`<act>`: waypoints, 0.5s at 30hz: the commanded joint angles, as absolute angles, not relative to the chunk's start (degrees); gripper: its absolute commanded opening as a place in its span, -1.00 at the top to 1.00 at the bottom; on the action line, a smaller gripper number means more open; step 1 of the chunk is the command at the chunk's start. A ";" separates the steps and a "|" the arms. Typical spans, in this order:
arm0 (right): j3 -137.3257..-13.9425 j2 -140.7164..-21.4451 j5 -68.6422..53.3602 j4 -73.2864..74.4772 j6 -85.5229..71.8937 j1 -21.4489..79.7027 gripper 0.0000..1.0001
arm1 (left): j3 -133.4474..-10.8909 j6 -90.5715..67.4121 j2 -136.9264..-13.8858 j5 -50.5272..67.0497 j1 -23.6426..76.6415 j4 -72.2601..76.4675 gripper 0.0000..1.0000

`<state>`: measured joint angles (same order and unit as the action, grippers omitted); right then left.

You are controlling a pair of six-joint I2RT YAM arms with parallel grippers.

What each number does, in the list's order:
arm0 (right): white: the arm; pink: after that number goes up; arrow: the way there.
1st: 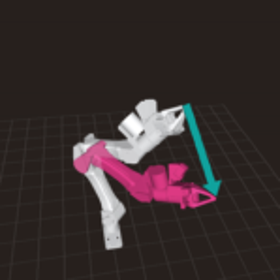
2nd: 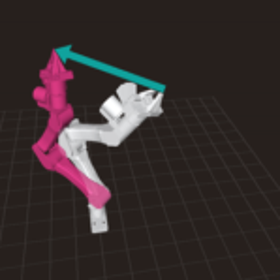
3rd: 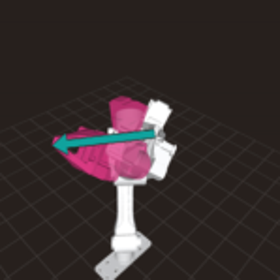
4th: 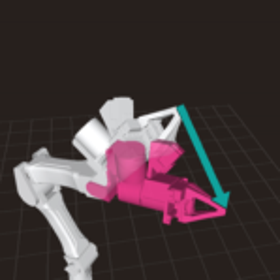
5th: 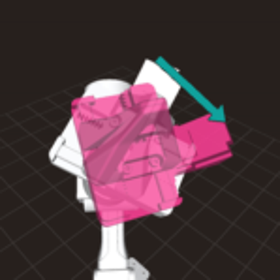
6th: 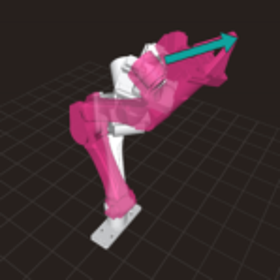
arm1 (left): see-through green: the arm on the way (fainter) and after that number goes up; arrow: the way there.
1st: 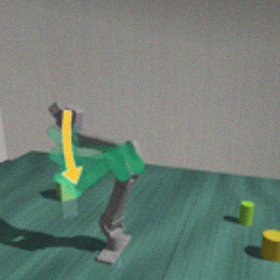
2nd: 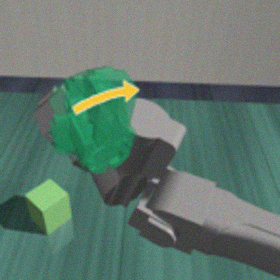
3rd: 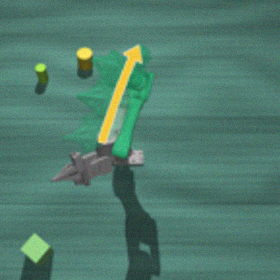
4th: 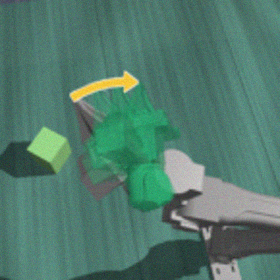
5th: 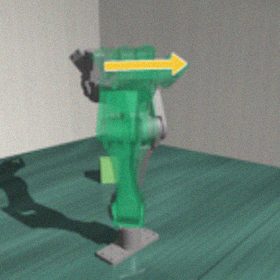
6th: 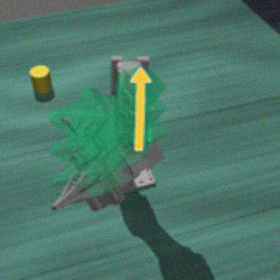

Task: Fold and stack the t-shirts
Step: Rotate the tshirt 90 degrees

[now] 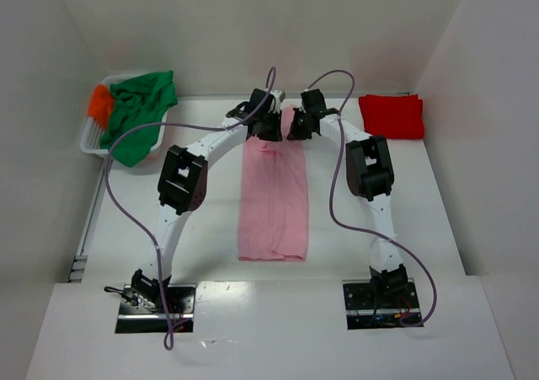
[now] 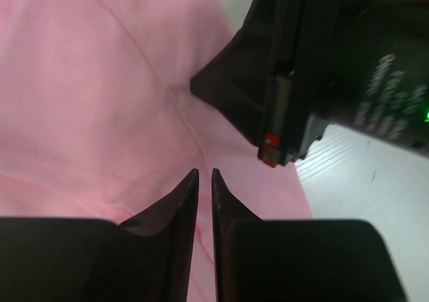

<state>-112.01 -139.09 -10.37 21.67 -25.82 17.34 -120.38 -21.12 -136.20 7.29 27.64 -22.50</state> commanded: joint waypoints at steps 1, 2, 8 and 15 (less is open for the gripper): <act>-109.25 -139.83 -8.70 25.40 -24.26 17.23 1.00 | -118.22 -20.65 -136.49 7.83 27.25 -21.18 0.60; -109.25 -139.83 -8.70 25.40 -24.26 17.23 1.00 | -117.69 -20.65 -136.49 7.82 27.25 -21.18 0.60; -109.25 -139.83 -8.70 25.40 -24.26 17.23 1.00 | -112.51 -22.05 -135.44 4.67 27.25 -20.13 0.62; -108.72 -139.31 -8.70 25.40 -24.26 17.23 1.00 | -109.43 -22.59 -133.78 6.23 27.25 -22.68 0.65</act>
<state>-111.37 -138.85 -10.37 21.04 -25.82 17.34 -111.59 -21.54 -136.38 5.17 27.46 -22.15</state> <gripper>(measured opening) 0.001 0.184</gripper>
